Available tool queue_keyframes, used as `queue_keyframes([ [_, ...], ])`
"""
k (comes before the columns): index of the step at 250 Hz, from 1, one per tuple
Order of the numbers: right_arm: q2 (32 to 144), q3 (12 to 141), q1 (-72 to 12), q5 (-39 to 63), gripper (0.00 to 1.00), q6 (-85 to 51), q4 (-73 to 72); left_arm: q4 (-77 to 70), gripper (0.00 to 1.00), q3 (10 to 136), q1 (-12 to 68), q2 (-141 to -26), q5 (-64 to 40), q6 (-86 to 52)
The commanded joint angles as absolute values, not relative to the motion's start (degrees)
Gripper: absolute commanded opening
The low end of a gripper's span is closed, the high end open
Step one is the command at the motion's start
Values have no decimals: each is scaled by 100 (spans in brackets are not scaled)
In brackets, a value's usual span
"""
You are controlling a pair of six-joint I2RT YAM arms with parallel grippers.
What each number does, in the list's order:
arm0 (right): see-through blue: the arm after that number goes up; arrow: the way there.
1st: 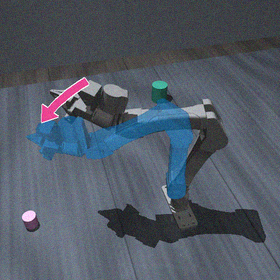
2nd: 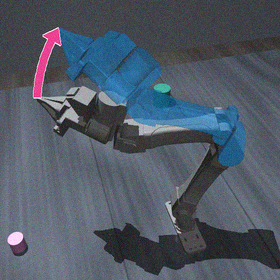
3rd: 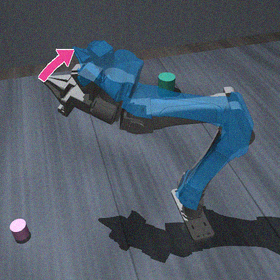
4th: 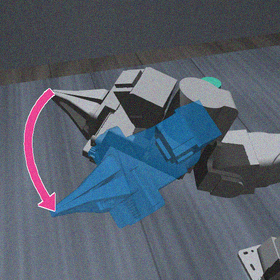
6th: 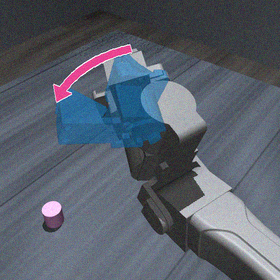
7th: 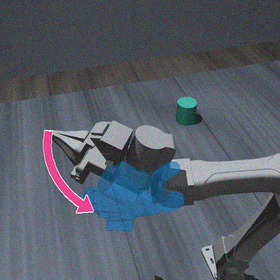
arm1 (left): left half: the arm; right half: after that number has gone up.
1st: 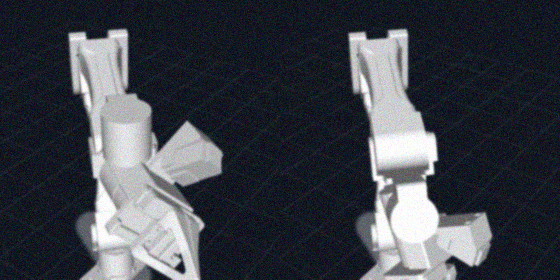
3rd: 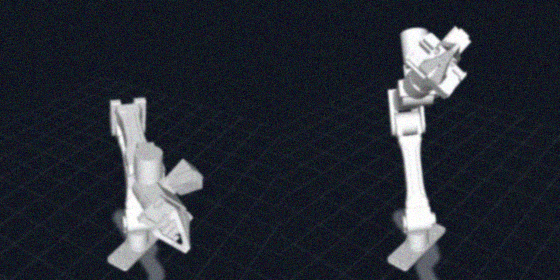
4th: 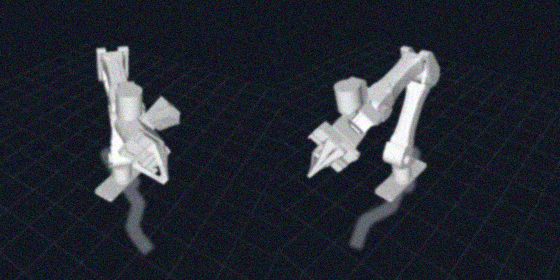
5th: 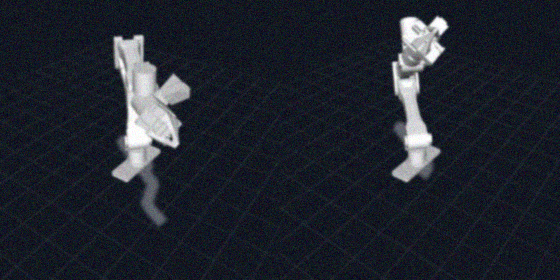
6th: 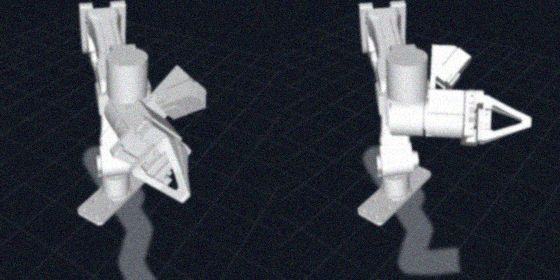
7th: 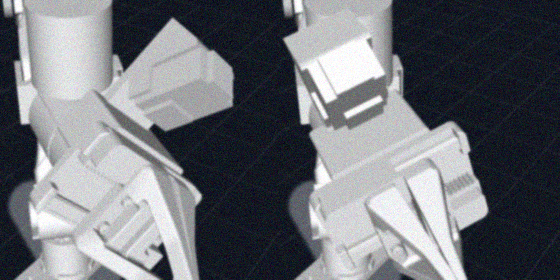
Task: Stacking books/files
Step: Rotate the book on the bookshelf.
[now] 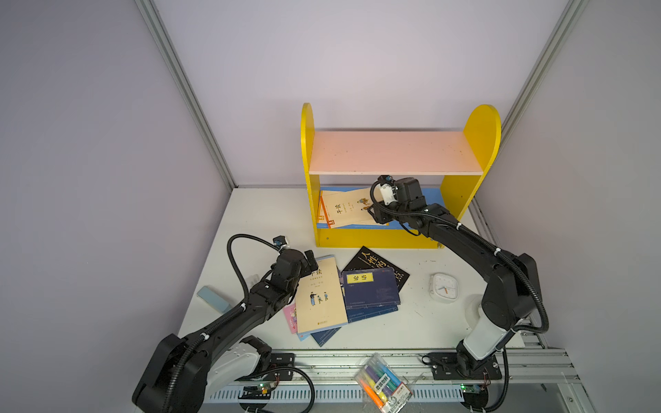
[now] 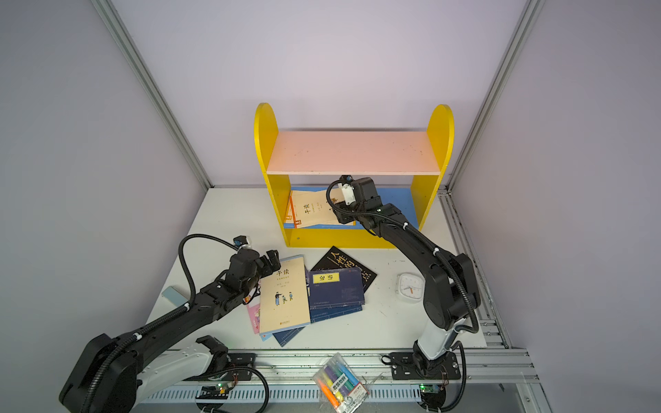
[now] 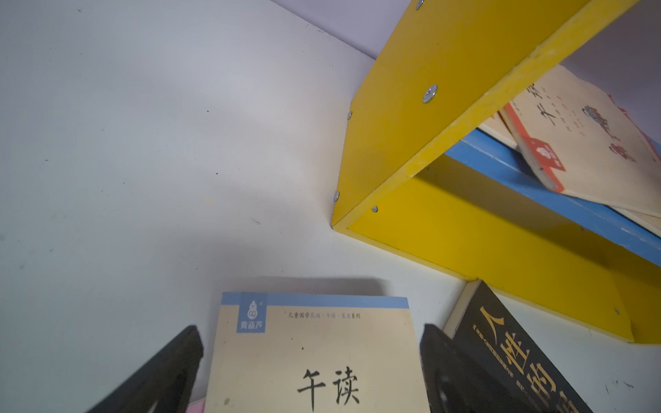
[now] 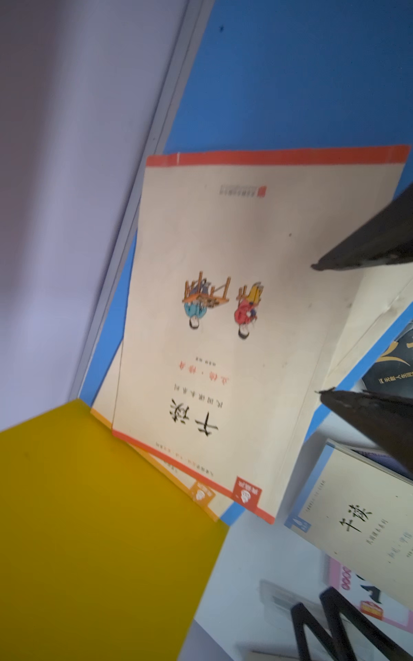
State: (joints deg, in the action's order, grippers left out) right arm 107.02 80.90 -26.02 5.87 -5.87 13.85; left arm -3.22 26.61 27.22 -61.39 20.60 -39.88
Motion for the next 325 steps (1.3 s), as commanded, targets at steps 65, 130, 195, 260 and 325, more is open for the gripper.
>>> queue_keyframes([
  [65,10582,7159,-2081,-182,16,-2020,-59,-385,98,2642,2705,-6040,2006,-4008],
  [130,10661,7036,-1755,-44,5,-2164,-310,-268,98,2589,2707,-5881,2090,-4056],
  [195,11064,7381,-1653,398,1,-1985,49,-254,98,2583,2707,-5884,2106,-4061],
  [260,11086,7284,-1652,748,0,-1979,237,-264,98,2564,2707,-5871,2112,-4069],
  [325,10864,6862,-1652,859,0,-1908,251,-296,98,2523,2681,-5854,2111,-4066],
])
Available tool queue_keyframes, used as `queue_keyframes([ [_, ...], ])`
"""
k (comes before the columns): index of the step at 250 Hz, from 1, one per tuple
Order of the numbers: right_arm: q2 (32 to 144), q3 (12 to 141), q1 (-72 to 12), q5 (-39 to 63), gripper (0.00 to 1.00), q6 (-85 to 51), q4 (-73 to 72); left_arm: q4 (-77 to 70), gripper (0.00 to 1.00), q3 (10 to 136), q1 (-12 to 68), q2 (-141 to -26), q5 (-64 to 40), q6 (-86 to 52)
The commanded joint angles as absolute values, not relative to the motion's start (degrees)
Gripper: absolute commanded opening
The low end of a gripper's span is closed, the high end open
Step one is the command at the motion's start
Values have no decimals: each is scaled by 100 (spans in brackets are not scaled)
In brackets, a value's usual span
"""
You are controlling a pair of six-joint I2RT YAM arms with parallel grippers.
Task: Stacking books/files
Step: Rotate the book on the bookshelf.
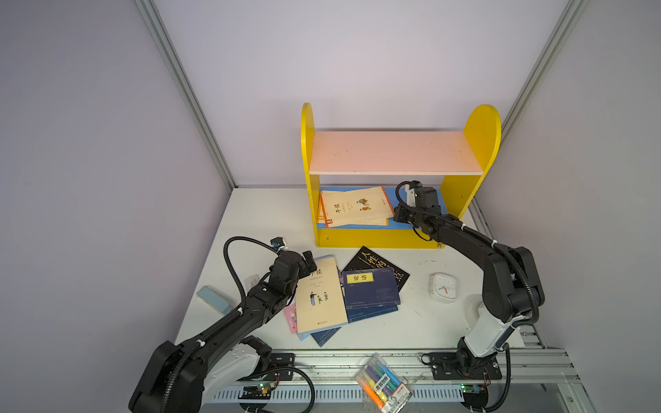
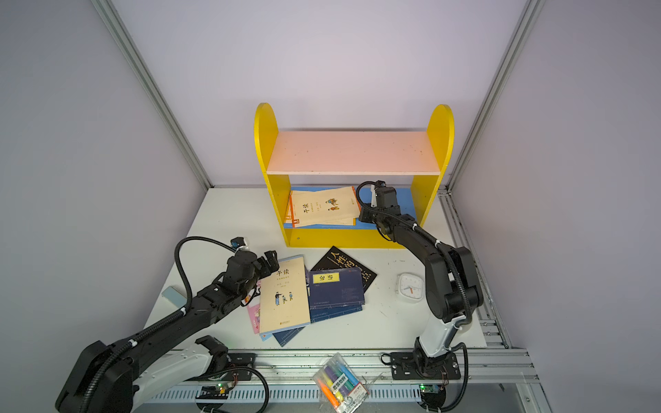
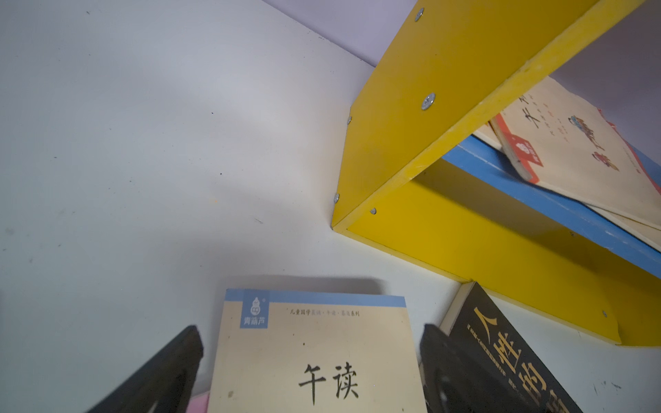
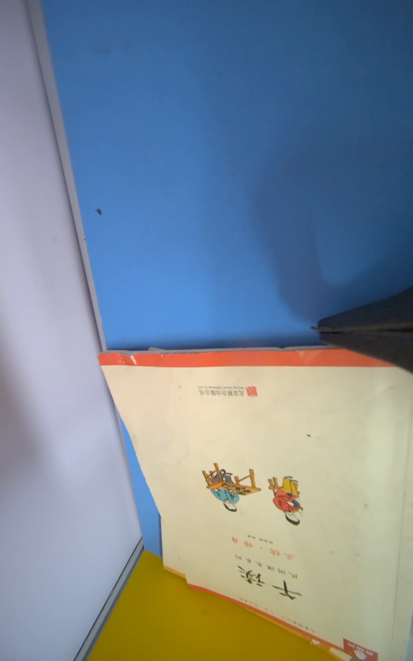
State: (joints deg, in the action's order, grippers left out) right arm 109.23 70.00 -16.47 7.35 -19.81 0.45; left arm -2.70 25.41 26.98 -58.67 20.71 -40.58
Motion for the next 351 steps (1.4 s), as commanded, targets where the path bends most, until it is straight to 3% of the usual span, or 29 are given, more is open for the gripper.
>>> queue_keyframes([
  [1,10864,6859,-1652,860,0,-1912,248,-293,98,2523,2681,-5854,2110,-4063],
  [129,10562,6671,-1829,1142,0,-1661,465,-431,98,2601,2670,-5981,2014,-4031],
  [285,10395,6756,-2024,609,0,-1376,959,-630,98,2830,2663,-6425,1808,-3966],
  [351,10444,7097,-2021,377,8,-1170,1116,-644,98,2751,2656,-6380,1819,-3994],
])
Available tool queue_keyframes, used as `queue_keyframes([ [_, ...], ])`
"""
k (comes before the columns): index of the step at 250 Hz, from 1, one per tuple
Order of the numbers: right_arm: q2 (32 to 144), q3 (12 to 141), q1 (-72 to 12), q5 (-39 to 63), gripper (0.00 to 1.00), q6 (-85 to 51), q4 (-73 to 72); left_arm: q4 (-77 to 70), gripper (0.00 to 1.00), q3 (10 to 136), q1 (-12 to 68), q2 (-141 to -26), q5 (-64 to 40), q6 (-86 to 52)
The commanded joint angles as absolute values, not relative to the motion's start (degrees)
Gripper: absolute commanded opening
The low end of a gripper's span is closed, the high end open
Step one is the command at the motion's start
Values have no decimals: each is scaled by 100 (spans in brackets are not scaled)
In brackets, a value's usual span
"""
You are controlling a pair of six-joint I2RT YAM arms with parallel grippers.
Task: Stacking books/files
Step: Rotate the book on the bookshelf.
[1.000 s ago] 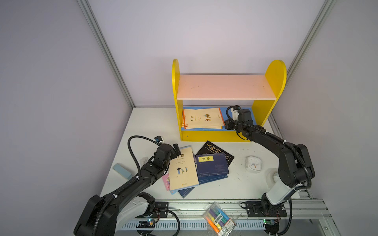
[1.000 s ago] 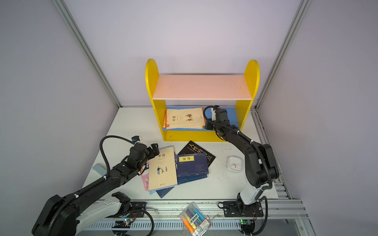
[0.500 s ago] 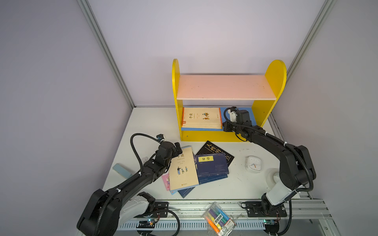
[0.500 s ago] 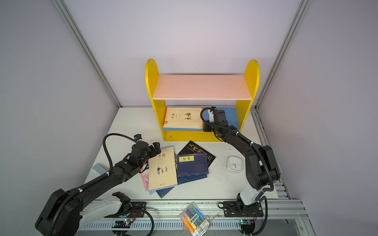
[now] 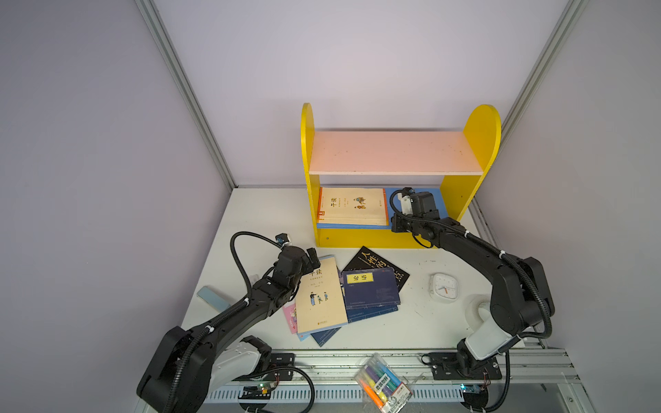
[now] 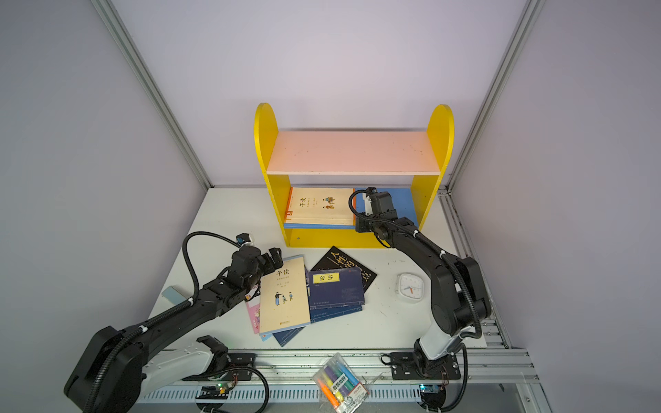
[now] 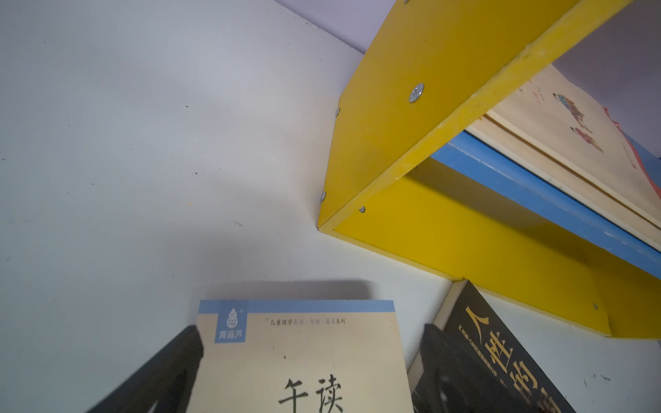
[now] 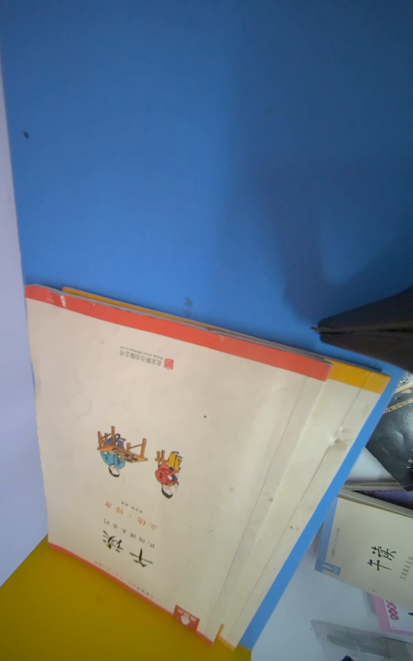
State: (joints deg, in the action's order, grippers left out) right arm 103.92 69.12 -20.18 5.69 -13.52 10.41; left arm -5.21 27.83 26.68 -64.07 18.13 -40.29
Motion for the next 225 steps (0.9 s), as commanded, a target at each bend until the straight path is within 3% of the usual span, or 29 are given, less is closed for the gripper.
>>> queue_keyframes([
  [1,10447,7104,-2021,377,8,-1170,1116,-647,98,2746,2659,-6381,1819,-3992],
  [90,10913,7531,-2022,715,8,-1169,1045,-580,98,2595,2647,-6148,1885,-4060],
  [225,10663,7334,-2091,817,8,-1231,993,-609,98,2531,2614,-6126,1849,-4104],
])
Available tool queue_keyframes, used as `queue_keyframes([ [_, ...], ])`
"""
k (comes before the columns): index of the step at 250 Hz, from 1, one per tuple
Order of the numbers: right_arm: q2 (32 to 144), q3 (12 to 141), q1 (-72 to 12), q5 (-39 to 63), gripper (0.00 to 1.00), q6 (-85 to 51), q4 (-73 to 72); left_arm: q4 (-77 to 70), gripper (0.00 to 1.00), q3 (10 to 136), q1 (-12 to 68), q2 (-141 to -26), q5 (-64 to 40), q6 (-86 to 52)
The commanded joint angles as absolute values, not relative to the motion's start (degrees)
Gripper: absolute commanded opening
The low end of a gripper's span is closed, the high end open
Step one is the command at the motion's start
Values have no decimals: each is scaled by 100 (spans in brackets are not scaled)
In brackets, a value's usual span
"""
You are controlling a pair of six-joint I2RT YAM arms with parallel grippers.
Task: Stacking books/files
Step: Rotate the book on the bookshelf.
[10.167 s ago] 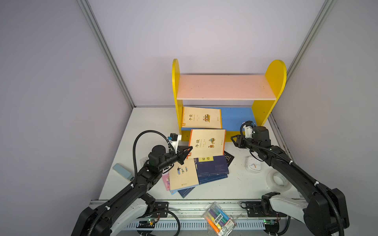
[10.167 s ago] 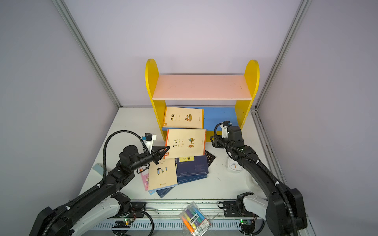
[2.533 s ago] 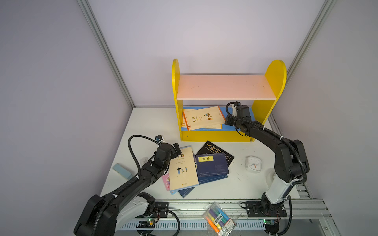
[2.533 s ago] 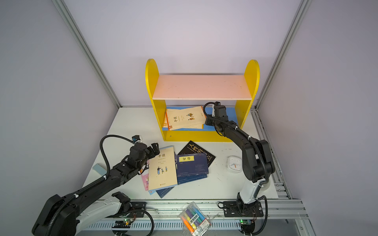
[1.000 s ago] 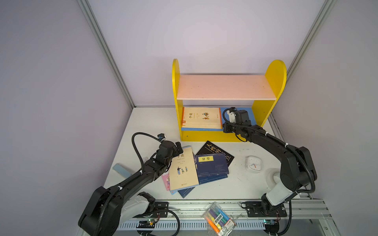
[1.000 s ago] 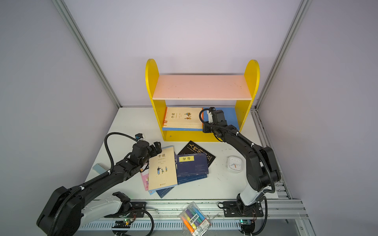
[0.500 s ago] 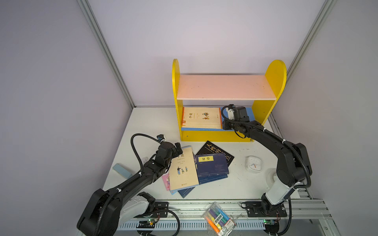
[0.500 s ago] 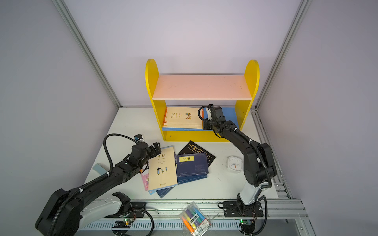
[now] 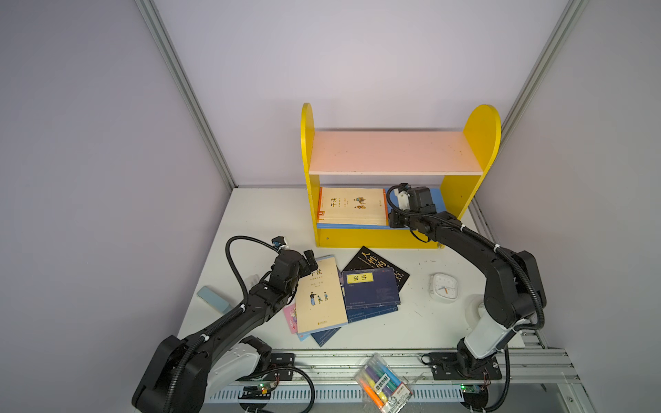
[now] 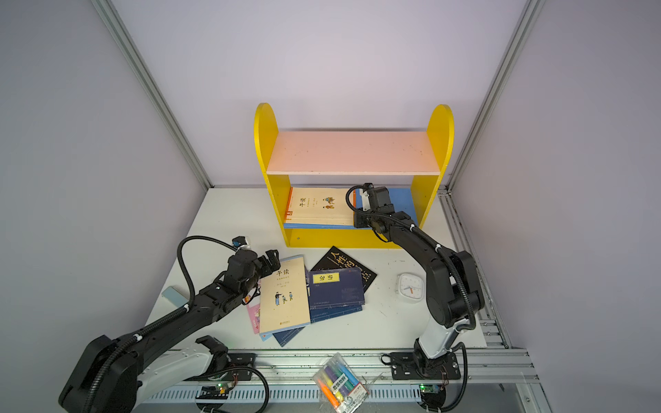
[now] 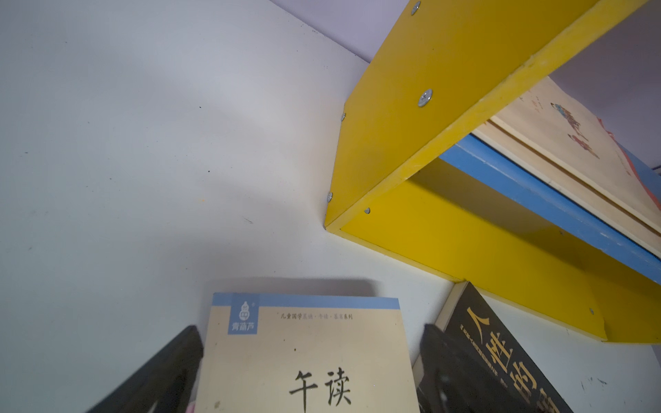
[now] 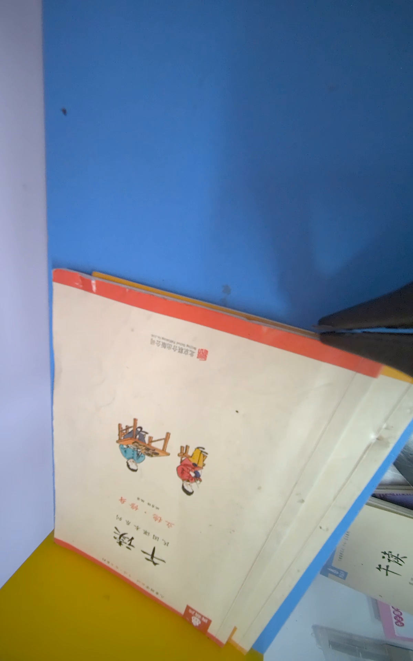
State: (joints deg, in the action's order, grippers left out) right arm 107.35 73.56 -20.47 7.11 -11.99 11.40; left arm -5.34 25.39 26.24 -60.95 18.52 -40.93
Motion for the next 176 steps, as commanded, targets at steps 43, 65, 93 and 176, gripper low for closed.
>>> queue_keyframes([
  [43,10608,7295,-2163,765,8,-1205,1061,-615,98,2482,2604,-6073,1846,-4120],
  [65,10586,7286,-2202,756,8,-1198,1098,-615,98,2461,2601,-6027,1850,-4127],
  [93,10573,7251,-2252,687,8,-1180,1129,-611,98,2426,2587,-5977,1857,-4123],
  [176,10592,7459,-2249,297,20,-1039,1452,-598,98,2372,2565,-5915,1846,-4143],
])
